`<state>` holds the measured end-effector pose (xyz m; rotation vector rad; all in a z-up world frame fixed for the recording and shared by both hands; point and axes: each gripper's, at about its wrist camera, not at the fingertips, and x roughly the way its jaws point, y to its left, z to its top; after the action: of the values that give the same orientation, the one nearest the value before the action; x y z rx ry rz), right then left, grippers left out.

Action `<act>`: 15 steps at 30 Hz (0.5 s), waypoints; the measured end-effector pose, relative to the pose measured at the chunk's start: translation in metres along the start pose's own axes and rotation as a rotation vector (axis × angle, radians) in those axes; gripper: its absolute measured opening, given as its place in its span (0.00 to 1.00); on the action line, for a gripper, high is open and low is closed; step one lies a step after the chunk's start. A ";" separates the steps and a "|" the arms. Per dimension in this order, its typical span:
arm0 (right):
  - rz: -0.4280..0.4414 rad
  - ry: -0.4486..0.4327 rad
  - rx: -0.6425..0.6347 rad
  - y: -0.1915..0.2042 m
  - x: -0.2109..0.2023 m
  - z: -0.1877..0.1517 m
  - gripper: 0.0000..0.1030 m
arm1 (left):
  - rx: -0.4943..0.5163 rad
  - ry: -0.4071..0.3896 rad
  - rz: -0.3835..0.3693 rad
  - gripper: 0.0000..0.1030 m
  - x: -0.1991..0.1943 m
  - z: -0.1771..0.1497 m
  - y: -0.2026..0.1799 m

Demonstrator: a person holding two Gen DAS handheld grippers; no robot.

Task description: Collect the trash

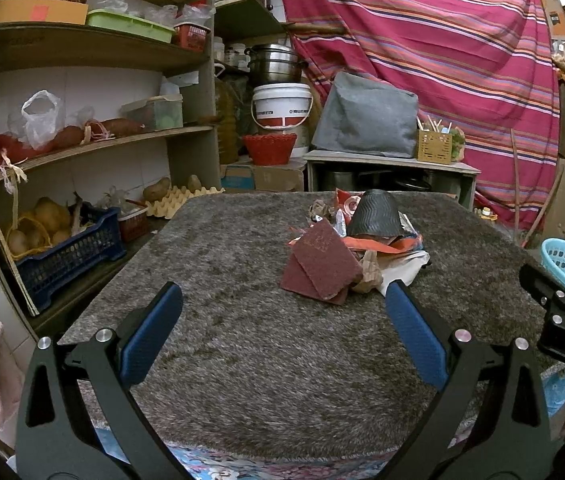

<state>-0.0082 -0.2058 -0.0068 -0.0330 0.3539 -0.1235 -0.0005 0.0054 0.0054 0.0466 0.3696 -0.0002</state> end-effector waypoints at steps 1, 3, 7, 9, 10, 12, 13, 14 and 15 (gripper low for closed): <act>0.000 0.000 0.000 0.000 0.000 0.000 0.96 | 0.001 0.000 0.000 0.95 0.000 0.000 0.000; 0.000 0.000 0.000 0.000 0.000 0.000 0.96 | 0.003 -0.001 0.001 0.95 0.000 0.001 0.000; 0.000 -0.001 0.002 0.000 0.000 0.000 0.96 | -0.002 -0.001 -0.004 0.95 0.000 -0.001 0.000; 0.000 -0.002 0.002 0.000 0.000 0.000 0.96 | -0.001 -0.002 -0.003 0.95 0.000 0.000 0.002; 0.000 -0.002 0.002 0.000 0.001 0.000 0.96 | -0.002 -0.002 -0.004 0.95 0.000 0.000 0.002; 0.000 -0.001 0.004 -0.001 -0.001 -0.001 0.96 | -0.003 -0.001 -0.006 0.95 0.000 0.001 0.004; 0.000 0.001 0.004 -0.001 0.000 -0.001 0.96 | -0.002 -0.001 -0.005 0.95 0.001 0.001 0.004; 0.000 0.001 0.003 -0.001 0.000 -0.001 0.96 | -0.002 -0.001 -0.004 0.95 0.000 0.000 0.001; 0.000 -0.002 0.004 -0.001 0.000 -0.001 0.96 | -0.002 -0.001 -0.005 0.95 0.000 0.001 0.002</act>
<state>-0.0091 -0.2067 -0.0079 -0.0294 0.3521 -0.1240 -0.0001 0.0071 0.0061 0.0437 0.3692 -0.0044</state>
